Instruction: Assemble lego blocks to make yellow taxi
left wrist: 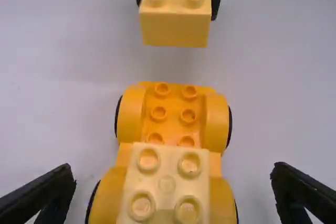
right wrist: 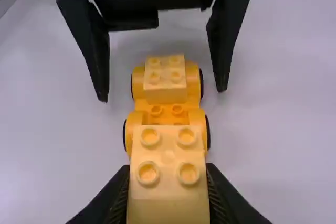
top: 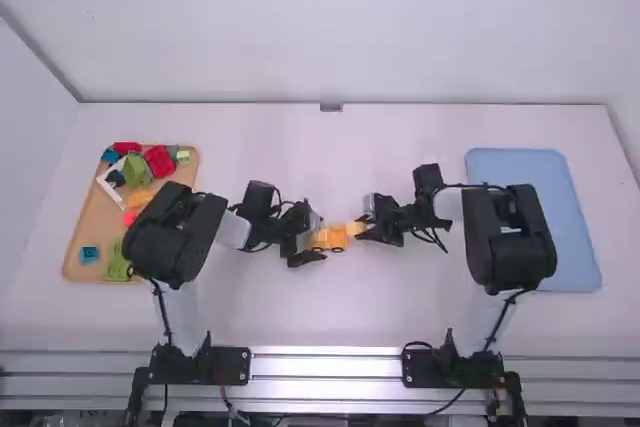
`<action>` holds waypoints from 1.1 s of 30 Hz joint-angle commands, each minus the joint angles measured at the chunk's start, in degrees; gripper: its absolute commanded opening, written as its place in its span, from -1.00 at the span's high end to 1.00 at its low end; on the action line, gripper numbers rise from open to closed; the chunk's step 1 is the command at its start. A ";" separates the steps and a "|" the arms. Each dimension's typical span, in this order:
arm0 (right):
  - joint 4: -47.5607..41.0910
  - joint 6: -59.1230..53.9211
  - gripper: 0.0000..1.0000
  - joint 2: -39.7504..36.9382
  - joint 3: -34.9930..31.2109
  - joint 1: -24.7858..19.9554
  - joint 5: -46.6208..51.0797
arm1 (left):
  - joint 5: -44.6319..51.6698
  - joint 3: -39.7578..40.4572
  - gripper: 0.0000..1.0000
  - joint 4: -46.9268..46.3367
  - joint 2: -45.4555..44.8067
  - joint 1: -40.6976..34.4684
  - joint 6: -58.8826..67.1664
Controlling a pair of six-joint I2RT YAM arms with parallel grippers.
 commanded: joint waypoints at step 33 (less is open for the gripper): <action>15.23 11.78 0.60 -0.94 -4.83 8.22 4.48 | -0.76 0.26 0.09 -0.35 1.99 -0.33 2.14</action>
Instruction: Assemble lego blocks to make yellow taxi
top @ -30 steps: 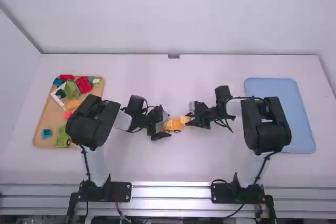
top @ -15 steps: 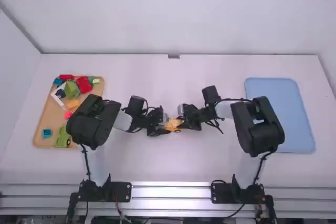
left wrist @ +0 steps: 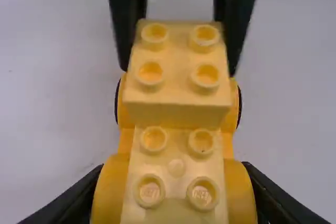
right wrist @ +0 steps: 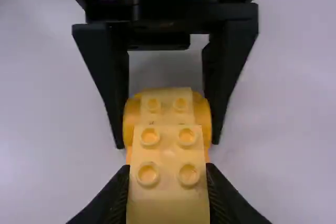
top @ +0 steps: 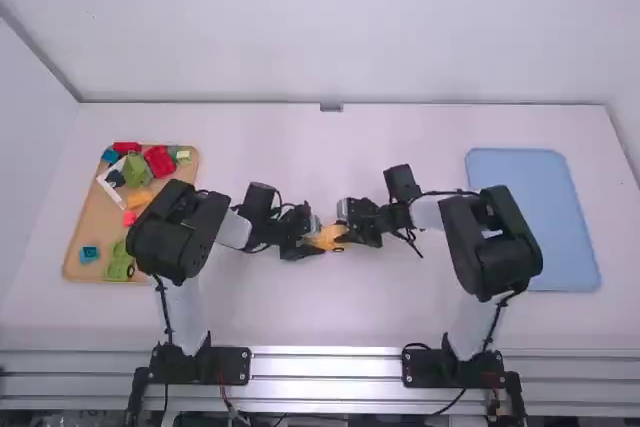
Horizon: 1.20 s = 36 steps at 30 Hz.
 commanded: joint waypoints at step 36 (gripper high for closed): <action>6.88 7.19 0.25 -0.42 -3.91 1.22 4.46 | 0.85 0.04 0.29 -3.45 0.72 -0.39 0.22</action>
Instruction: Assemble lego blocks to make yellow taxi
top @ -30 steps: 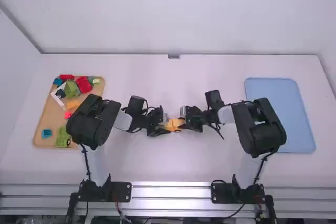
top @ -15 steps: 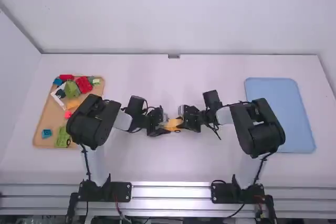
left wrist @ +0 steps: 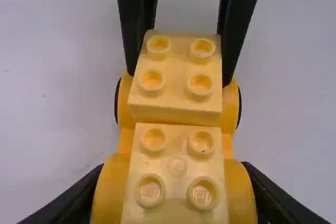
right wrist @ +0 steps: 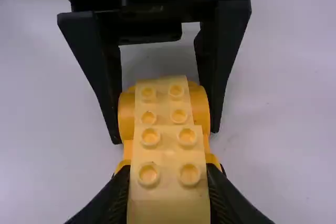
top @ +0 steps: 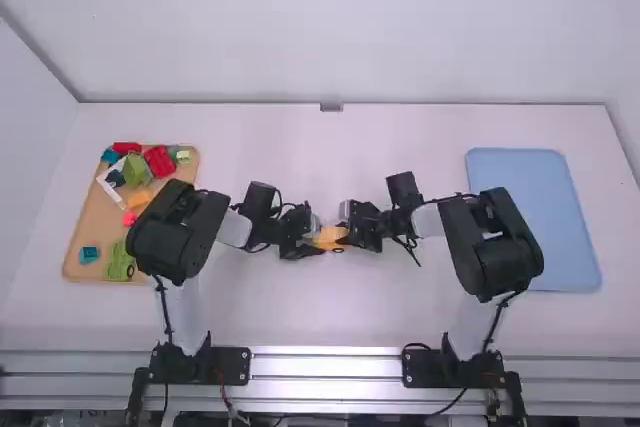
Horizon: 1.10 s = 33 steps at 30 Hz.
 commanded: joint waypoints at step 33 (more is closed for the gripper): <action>-3.23 0.26 0.52 -0.20 2.19 1.57 2.49 | 0.61 -0.68 0.31 -1.31 0.72 -0.39 -0.70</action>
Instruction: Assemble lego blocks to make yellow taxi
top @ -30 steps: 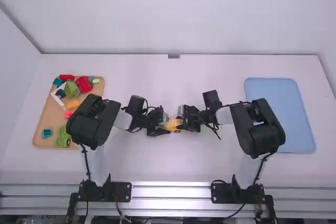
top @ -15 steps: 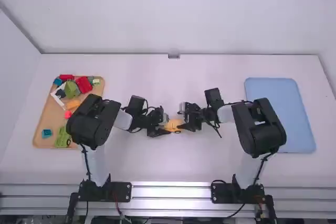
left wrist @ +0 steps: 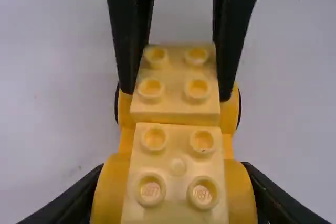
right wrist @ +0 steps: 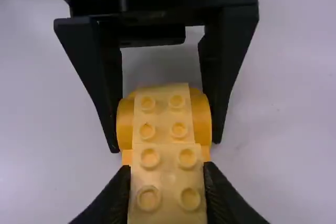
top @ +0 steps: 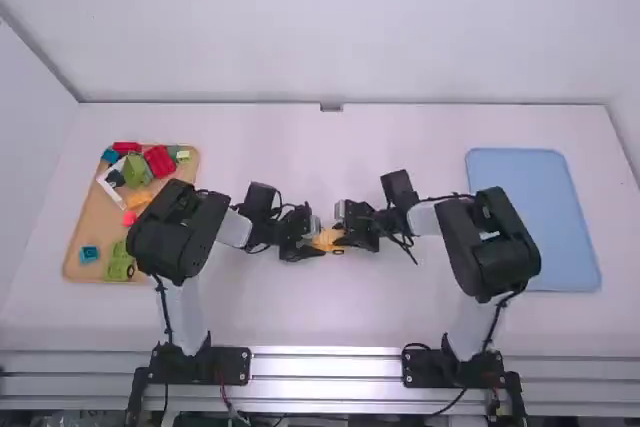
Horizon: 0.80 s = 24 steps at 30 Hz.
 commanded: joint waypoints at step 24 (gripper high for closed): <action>-3.50 -7.28 0.93 -5.55 2.27 -4.00 -10.36 | -0.24 -0.63 0.34 -0.50 0.72 -0.37 -1.14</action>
